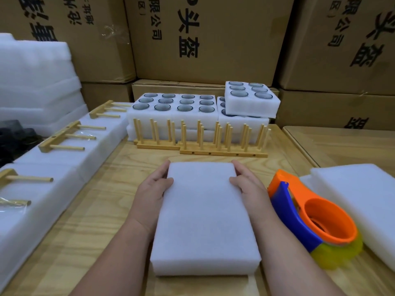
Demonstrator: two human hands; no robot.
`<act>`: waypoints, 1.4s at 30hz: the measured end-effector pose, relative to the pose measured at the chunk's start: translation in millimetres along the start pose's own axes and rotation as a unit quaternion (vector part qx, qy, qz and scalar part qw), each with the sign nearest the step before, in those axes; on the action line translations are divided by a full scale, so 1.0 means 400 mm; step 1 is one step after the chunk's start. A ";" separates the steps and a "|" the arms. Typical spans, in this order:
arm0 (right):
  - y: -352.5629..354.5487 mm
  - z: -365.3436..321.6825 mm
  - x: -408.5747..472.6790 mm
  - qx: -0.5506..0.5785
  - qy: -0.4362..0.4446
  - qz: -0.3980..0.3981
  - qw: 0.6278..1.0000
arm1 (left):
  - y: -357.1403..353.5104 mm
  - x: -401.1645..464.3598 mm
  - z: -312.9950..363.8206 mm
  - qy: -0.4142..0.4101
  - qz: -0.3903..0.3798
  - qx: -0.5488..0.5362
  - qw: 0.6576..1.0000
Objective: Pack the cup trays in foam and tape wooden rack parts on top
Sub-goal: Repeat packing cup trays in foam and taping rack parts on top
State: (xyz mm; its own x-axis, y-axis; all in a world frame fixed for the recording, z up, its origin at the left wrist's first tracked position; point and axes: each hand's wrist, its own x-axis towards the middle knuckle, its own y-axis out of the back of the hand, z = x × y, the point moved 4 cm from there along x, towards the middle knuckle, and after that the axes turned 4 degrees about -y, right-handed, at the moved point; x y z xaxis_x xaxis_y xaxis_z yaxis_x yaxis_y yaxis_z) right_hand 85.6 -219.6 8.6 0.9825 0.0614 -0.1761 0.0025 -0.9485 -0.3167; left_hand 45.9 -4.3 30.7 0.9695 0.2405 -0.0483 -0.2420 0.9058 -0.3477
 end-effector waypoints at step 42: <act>0.037 0.021 0.040 0.113 0.007 0.040 0.993 | -0.026 0.438 -0.029 -0.141 0.030 0.290 0.946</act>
State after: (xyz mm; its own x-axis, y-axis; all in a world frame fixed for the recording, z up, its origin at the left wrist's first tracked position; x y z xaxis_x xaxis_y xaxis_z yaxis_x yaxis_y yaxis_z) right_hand 99.7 -229.9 -6.7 0.9803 -0.0174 -0.1965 -0.1161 -0.8562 -0.5034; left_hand 218.7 24.1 14.8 0.9237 0.3072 0.2292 -0.3571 0.9068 0.2241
